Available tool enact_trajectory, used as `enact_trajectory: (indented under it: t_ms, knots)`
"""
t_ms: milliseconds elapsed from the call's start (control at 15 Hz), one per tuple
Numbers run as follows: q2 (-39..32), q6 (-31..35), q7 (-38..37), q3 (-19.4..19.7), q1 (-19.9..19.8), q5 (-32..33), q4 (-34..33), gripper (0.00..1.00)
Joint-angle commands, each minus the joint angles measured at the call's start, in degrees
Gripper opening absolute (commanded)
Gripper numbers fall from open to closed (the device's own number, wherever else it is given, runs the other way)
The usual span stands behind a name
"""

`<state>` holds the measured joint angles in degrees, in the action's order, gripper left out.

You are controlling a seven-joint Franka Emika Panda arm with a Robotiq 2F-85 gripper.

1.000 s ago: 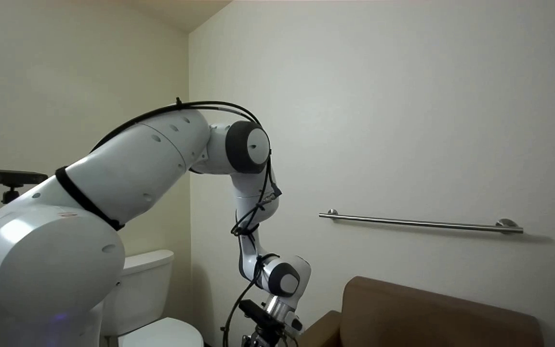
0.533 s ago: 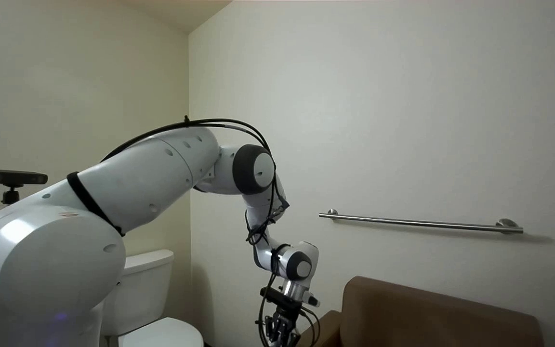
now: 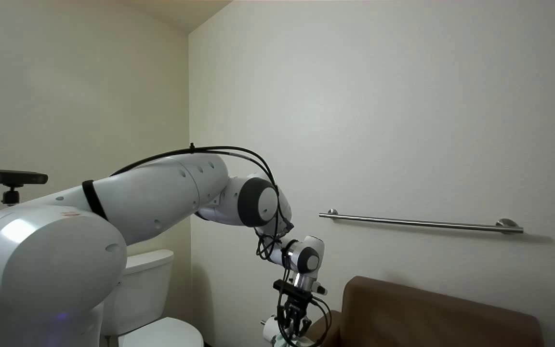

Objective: Move the towel back and forth on the sofa left arm

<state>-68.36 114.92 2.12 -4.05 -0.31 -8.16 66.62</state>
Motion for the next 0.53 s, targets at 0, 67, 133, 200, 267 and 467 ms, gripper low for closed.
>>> enact_trajectory:
  t_ms: [0,67,133,200,267,467]
  knots:
    - [-5.05,-4.45,1.22,0.41,-0.47,1.29,-10.57,0.09]
    - [-5.79,-5.02,1.34,0.4,-0.71,1.1,-12.39,0.09]
    - [-6.25,-5.49,1.69,0.19,-1.01,0.83,-13.78,0.09]
    - [-6.99,-5.81,1.93,0.14,-1.08,0.85,-15.24,0.09]
    - [-7.32,-5.9,2.43,-0.07,-1.14,0.82,-15.98,0.09]
    - [-6.65,-6.13,6.08,-1.04,-1.54,-0.29,-14.2,0.09]
